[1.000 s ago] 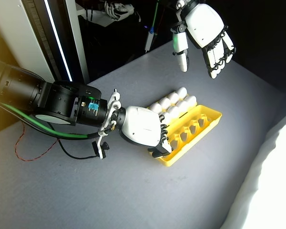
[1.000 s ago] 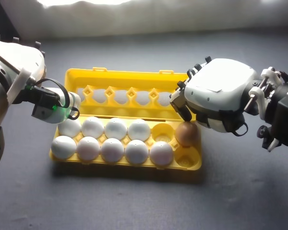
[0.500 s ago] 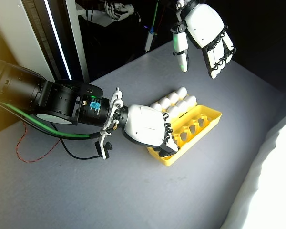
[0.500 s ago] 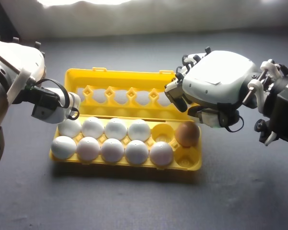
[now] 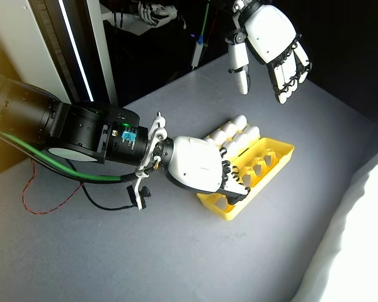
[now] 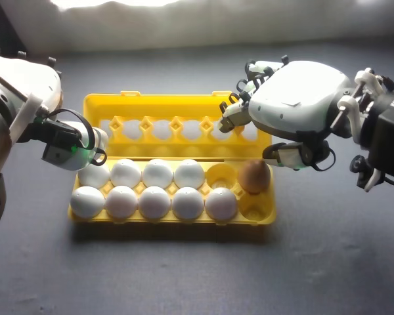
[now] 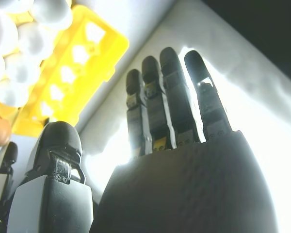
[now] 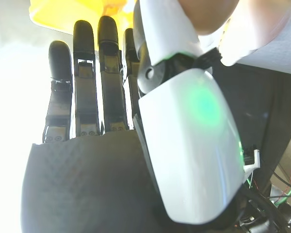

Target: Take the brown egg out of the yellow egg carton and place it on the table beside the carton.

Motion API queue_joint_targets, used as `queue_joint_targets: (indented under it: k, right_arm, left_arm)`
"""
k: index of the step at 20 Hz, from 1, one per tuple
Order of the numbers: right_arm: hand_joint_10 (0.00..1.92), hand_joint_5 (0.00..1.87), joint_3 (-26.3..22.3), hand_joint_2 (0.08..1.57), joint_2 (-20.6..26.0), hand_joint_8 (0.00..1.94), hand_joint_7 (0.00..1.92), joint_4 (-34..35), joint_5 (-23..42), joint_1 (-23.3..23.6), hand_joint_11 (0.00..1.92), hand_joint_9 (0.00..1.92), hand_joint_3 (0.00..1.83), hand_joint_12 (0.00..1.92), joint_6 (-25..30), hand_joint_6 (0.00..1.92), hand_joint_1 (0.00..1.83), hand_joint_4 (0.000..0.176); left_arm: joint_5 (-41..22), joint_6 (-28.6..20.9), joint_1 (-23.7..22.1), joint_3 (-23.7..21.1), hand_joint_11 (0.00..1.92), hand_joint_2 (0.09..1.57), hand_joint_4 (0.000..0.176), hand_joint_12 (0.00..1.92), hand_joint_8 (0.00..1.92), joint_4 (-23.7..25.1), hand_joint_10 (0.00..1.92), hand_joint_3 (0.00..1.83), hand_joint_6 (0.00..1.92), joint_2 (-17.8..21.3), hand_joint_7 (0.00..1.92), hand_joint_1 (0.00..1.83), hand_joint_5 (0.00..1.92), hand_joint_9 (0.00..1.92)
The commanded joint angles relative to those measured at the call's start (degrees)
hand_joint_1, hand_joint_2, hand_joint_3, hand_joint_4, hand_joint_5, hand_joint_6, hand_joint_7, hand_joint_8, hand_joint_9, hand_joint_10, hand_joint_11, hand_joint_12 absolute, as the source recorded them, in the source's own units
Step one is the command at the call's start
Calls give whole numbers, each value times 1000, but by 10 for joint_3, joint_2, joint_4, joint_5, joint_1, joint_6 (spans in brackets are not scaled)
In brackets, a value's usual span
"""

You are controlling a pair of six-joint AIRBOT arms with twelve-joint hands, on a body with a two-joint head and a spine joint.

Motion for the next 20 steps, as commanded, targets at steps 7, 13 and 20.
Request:
queue_joint_targets:
  k: [7,13,20]
  right_arm:
    - [559,460,-2,1092,13,2,541,-7,8,32,0,266,0,1367,6,74,1133,0]
    - [626,455,-17,1081,31,4,525,-27,-12,51,0,247,0,1376,6,43,1154,0]
    - [584,485,-46,1087,47,2,525,-62,3,40,0,255,0,1316,2,38,1229,0]
  left_arm:
    - [16,1,-4,-3,51,1287,0,772,8,56,9,0,9,4,498,165,473,461]
    - [16,1,-6,-3,28,1299,0,778,1,52,1,2,2,4,481,143,448,443]
    - [16,2,-6,-3,27,1305,0,777,4,52,4,0,3,4,481,109,446,443]
